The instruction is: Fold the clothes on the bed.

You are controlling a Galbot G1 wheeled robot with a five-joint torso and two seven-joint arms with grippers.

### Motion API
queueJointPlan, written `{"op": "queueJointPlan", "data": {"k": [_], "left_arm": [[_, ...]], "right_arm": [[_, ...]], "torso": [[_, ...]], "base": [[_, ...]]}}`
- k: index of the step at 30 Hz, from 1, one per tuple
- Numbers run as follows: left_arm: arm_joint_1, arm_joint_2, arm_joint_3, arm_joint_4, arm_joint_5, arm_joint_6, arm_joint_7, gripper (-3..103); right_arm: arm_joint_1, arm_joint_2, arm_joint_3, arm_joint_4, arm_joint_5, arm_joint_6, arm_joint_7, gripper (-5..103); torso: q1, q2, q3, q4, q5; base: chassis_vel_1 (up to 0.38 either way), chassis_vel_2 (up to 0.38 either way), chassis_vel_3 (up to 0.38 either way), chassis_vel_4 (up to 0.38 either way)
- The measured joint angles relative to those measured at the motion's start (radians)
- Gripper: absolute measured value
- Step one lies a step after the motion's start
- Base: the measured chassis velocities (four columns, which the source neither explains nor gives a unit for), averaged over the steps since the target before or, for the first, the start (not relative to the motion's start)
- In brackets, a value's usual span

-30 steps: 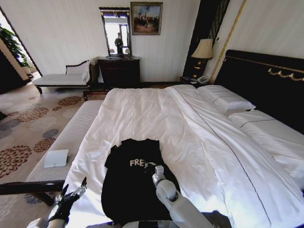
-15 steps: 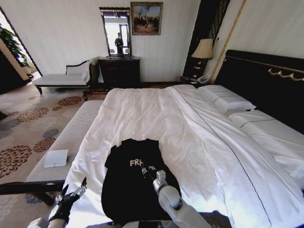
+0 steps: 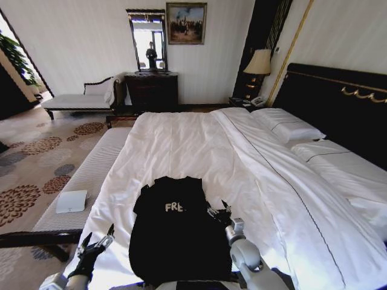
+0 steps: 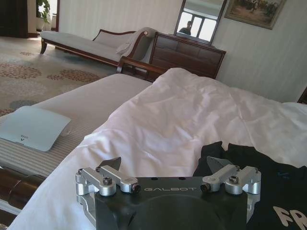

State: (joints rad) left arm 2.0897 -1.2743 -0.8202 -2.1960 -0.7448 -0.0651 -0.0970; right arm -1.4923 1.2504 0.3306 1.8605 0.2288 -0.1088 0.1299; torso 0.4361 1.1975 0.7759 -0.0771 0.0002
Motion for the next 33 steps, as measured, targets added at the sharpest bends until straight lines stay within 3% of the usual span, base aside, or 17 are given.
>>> {"op": "queueJointPlan", "data": {"k": [8,14,21,24,27,30,33], "left_arm": [[-0.002,0.007,0.002,0.001,-0.003,-0.001,0.000,100],[-0.002,0.010,0.000,-0.007,-0.003,0.001,0.000,100],[0.006,0.017,-0.013,-0.007,-0.016,0.000,0.000,100],[0.006,0.017,-0.013,-0.007,-0.016,0.000,0.000,100],[0.004,0.015,-0.014,-0.008,-0.018,0.000,0.000,100],[0.004,0.015,-0.016,-0.008,-0.020,0.000,0.000,100],[0.004,0.015,-0.018,-0.007,-0.021,0.000,0.000,100]], "right_arm": [[-0.107,-0.001,0.021,0.014,-0.105,0.067,-0.052,100],[-0.068,0.003,0.009,-0.018,-0.116,0.070,-0.053,103],[-0.027,-0.009,-0.015,-0.060,-0.106,0.048,-0.049,96],[-0.010,-0.012,-0.021,-0.081,-0.096,0.034,-0.043,91],[0.002,-0.023,-0.032,-0.098,-0.080,0.018,-0.042,76],[0.009,-0.024,-0.039,-0.105,-0.078,0.014,-0.042,70],[0.023,-0.022,-0.047,-0.114,-0.073,0.009,-0.038,54]], "torso": [[0.000,0.000,0.000,-0.0002,-0.0002],[0.000,0.000,0.000,0.0001,-0.0002],[0.000,0.000,0.000,0.0000,-0.0002],[0.000,0.000,0.000,0.0001,-0.0002],[0.000,0.000,0.000,0.0000,-0.0002],[0.000,0.000,0.000,-0.0001,-0.0001],[0.000,0.000,0.000,0.0000,-0.0003]], "base": [[0.000,0.000,0.000,0.000],[0.000,0.000,0.000,0.000],[0.000,0.000,0.000,0.000],[0.000,0.000,0.000,0.000],[0.000,0.000,0.000,0.000],[0.000,0.000,0.000,0.000],[0.000,0.000,0.000,0.000]]}}
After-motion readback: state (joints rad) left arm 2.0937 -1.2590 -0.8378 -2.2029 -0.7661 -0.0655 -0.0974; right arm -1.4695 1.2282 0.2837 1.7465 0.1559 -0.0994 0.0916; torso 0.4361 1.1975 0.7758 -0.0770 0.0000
